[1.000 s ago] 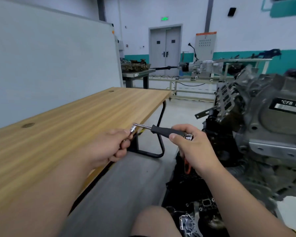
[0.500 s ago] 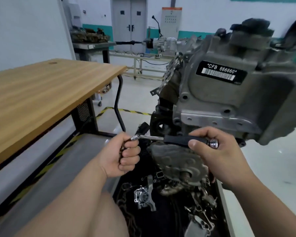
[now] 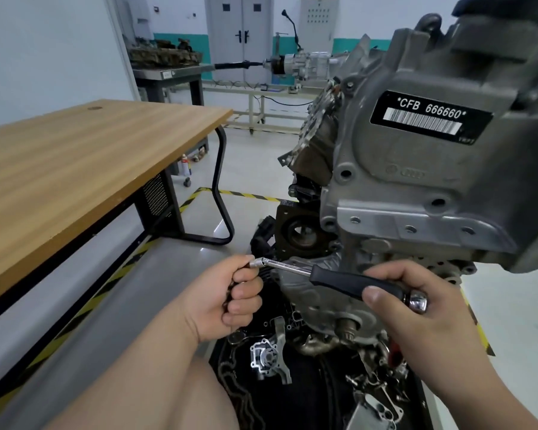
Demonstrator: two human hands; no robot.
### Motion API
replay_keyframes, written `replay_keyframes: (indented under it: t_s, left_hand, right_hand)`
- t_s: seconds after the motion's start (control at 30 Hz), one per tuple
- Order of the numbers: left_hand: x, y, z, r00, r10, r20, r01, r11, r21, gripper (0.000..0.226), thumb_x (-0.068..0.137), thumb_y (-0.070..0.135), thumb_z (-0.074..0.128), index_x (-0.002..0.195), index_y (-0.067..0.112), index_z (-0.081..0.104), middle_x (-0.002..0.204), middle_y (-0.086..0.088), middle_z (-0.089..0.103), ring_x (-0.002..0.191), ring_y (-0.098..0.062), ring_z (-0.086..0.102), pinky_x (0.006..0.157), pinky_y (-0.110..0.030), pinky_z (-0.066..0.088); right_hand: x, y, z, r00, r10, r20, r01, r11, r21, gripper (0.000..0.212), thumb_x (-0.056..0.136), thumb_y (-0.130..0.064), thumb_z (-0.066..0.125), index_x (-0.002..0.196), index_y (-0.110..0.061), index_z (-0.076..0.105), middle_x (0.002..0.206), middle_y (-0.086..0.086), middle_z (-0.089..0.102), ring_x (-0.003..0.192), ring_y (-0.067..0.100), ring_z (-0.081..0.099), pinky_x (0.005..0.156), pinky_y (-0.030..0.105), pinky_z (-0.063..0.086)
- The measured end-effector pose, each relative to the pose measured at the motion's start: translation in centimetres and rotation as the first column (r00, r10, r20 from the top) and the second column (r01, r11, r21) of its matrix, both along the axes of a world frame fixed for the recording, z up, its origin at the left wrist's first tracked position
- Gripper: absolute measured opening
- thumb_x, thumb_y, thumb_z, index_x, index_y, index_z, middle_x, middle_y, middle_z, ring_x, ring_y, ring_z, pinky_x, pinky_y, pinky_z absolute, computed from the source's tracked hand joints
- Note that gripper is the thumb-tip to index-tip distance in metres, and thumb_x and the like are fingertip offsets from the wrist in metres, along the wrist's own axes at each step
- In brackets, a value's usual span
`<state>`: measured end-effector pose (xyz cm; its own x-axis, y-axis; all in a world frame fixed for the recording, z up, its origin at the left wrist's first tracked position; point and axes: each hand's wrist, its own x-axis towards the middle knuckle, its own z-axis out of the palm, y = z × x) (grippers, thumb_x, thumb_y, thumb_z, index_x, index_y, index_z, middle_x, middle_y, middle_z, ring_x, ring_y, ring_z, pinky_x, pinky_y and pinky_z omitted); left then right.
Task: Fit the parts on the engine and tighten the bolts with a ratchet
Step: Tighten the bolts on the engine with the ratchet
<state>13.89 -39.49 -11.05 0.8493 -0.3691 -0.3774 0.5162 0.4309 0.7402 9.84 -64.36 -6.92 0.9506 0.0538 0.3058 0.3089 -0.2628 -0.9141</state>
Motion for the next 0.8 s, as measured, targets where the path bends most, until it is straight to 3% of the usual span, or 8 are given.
replay_keyframes:
  t_s: [0.13, 0.27, 0.37, 0.53, 0.67, 0.8]
  left_hand:
    - [-0.4, 0.3, -0.1, 0.999, 0.003, -0.038, -0.001, 0.998, 0.058, 0.037, 0.082, 0.036, 0.052, 0.049, 0.023, 0.04, 0.045, 0.006, 0.03, 0.032, -0.007, 0.027, 0.031, -0.012, 0.014]
    - [-0.8, 0.3, -0.4, 0.998, -0.011, -0.069, 0.028, 0.966, 0.257, 0.048, 0.094, 0.035, 0.045, 0.048, 0.024, 0.039, 0.047, 0.005, 0.031, 0.035, -0.007, 0.024, 0.031, -0.013, 0.013]
    - [-0.9, 0.3, -0.6, 0.994, -0.025, -0.105, 0.06, 0.936, 0.348, 0.053, 0.099, 0.035, 0.043, 0.047, 0.024, 0.039, 0.047, 0.004, 0.03, 0.036, -0.007, 0.023, 0.031, -0.013, 0.013]
    - [-1.0, 0.1, -1.0, 0.987, -0.022, -0.158, 0.092, 0.888, 0.45, 0.05, 0.099, 0.035, 0.043, 0.05, 0.023, 0.038, 0.049, 0.005, 0.028, 0.038, -0.007, 0.02, 0.032, -0.011, 0.012]
    - [-1.0, -0.3, -1.4, 0.983, 0.097, -0.156, -0.011, 0.877, 0.48, 0.042, 0.1, 0.036, 0.043, 0.06, 0.022, 0.039, 0.05, 0.003, 0.03, 0.038, -0.008, 0.021, 0.034, -0.01, 0.013]
    - [-0.9, -0.1, -1.7, 0.974, 0.178, -0.137, -0.098, 0.885, 0.455, 0.043, 0.099, 0.04, 0.045, 0.062, 0.021, 0.036, 0.05, 0.002, 0.031, 0.038, -0.009, 0.022, 0.035, -0.011, 0.011]
  right_hand:
    - [-0.4, -0.2, 0.1, 0.998, 0.061, -0.003, -0.061, 0.997, -0.047, 0.025, 0.076, -0.014, 0.079, 0.078, -0.038, 0.069, 0.061, -0.008, 0.065, 0.04, 0.003, 0.051, 0.042, 0.011, 0.039]
    - [-0.6, -0.7, 0.2, 0.995, 0.1, -0.002, -0.098, 0.974, -0.203, 0.029, 0.074, -0.013, 0.078, 0.081, -0.04, 0.068, 0.066, -0.01, 0.067, 0.053, 0.002, 0.057, 0.052, 0.006, 0.038]
    - [-0.5, -1.0, 0.0, 0.992, 0.124, -0.022, -0.125, 0.957, -0.263, 0.032, 0.073, -0.015, 0.079, 0.082, -0.043, 0.067, 0.069, -0.01, 0.067, 0.052, 0.001, 0.056, 0.051, 0.008, 0.04]
    - [-0.6, -0.5, -0.8, 0.993, 0.118, 0.002, -0.114, 0.965, -0.235, 0.034, 0.072, -0.014, 0.08, 0.081, -0.043, 0.067, 0.063, -0.01, 0.066, 0.044, -0.001, 0.053, 0.046, 0.011, 0.04]
    - [-0.7, 0.9, -2.5, 0.995, 0.095, 0.02, -0.086, 0.957, -0.278, 0.026, 0.073, -0.014, 0.082, 0.076, -0.034, 0.066, 0.07, -0.021, 0.065, 0.06, -0.001, 0.06, 0.054, 0.007, 0.04]
    - [-0.7, 1.6, -3.4, 0.998, 0.046, -0.05, -0.054, 0.983, -0.177, 0.019, 0.075, -0.021, 0.078, 0.076, -0.033, 0.064, 0.073, -0.019, 0.067, 0.066, -0.003, 0.06, 0.058, 0.005, 0.04]
